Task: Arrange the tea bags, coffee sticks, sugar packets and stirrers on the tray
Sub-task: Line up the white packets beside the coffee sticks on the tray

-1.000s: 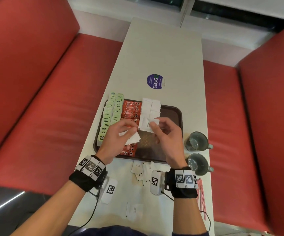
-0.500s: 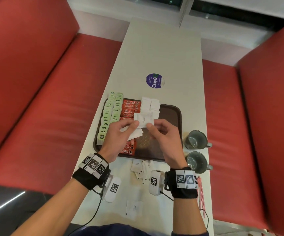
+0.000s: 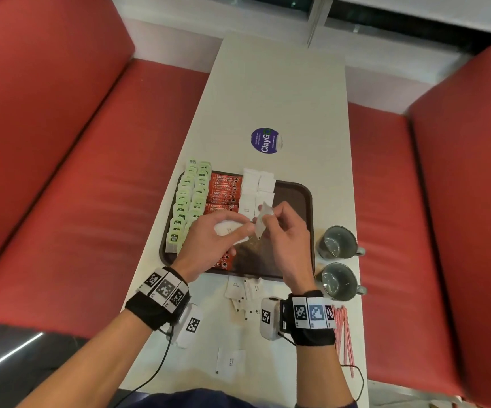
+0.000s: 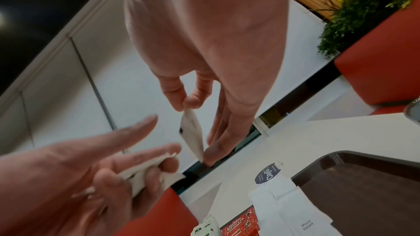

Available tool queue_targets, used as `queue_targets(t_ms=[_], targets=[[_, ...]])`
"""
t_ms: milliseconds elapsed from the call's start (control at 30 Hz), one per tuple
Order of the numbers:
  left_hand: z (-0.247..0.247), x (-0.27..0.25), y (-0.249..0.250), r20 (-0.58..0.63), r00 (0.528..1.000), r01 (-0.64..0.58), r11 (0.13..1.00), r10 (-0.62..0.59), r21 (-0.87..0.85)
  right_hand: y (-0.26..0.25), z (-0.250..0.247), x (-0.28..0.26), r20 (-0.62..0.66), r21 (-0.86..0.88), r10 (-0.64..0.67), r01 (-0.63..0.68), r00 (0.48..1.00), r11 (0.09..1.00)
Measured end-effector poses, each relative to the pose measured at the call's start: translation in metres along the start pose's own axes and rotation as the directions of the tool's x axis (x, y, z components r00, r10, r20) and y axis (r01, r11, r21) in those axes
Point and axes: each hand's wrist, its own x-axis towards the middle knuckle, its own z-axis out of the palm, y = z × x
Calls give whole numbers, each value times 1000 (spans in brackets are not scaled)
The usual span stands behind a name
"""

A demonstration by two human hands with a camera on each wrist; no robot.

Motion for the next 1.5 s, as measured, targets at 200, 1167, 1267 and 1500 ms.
queue_targets(t_ms=[200, 1167, 1267, 1500], targets=[[6, 3, -2, 56, 998, -34, 995, 29, 90, 1, 9, -6, 65, -64, 20, -16, 998, 998], [-30, 7, -41, -163, 982, 76, 987, -98, -140, 114, 40, 92, -224, -234, 267, -318, 937, 919], [-32, 8, -42, -172, 978, 98, 988, -118, -121, 117, 47, 95, -221, -265, 290, -343, 931, 901], [-29, 6, -37, -162, 977, 109, 974, -142, -198, 120, 56, 96, -244, -346, 319, -389, 916, 854]])
